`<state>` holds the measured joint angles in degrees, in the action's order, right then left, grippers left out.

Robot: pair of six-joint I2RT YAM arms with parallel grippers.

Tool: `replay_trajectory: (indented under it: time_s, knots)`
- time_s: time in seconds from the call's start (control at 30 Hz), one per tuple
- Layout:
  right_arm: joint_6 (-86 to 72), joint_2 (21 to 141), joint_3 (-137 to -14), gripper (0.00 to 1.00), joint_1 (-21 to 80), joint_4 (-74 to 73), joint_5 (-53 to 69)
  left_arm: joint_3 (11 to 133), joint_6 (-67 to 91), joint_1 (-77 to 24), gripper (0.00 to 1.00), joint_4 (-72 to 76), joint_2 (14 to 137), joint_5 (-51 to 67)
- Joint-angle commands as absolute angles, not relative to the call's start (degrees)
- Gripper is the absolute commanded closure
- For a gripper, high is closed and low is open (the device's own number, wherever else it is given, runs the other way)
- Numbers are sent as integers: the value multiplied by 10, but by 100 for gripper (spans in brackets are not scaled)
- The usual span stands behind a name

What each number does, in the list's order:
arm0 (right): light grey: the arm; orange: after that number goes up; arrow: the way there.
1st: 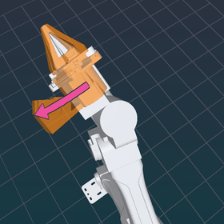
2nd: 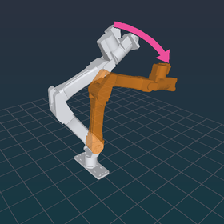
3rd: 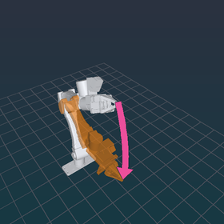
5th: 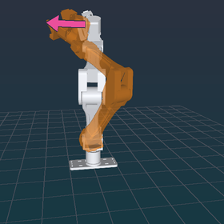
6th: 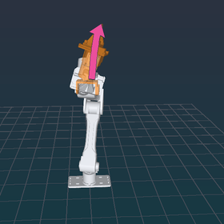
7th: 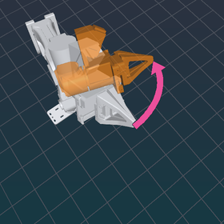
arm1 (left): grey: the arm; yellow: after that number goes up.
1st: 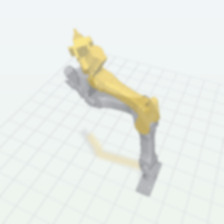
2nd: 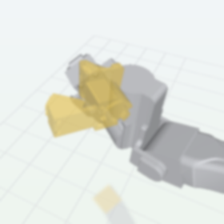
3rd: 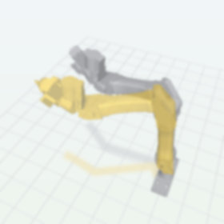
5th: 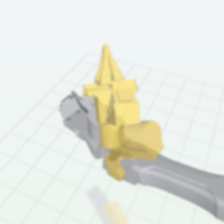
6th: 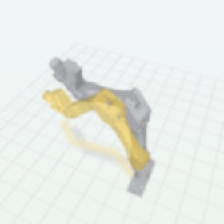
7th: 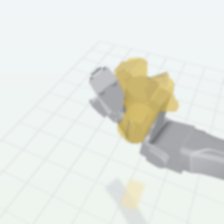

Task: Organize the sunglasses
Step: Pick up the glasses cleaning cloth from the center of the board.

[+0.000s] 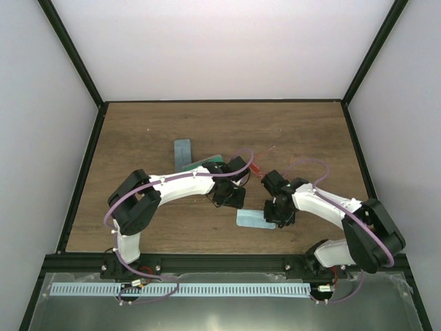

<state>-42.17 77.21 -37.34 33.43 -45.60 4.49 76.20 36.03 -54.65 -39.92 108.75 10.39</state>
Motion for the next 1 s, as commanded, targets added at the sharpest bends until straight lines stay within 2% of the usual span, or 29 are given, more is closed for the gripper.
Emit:
replay_trajectory:
  time_s: [0.0,0.23,0.57,0.9,0.97]
  knots:
    - [-419,782,-363,72,332,-431,62,775,367,-550,56,-403,1093,106]
    - [-418,788,-365,88,332,-429,60,764,372,-551,56,-403,1092,108]
    - [-422,786,-369,99,332,-430,67,757,396,-567,60,-420,1089,89]
    - [-421,783,-368,99,331,-430,74,745,436,-590,59,-435,1085,70]
    - [-419,783,-367,99,331,-430,75,744,440,-594,66,-432,1088,74]
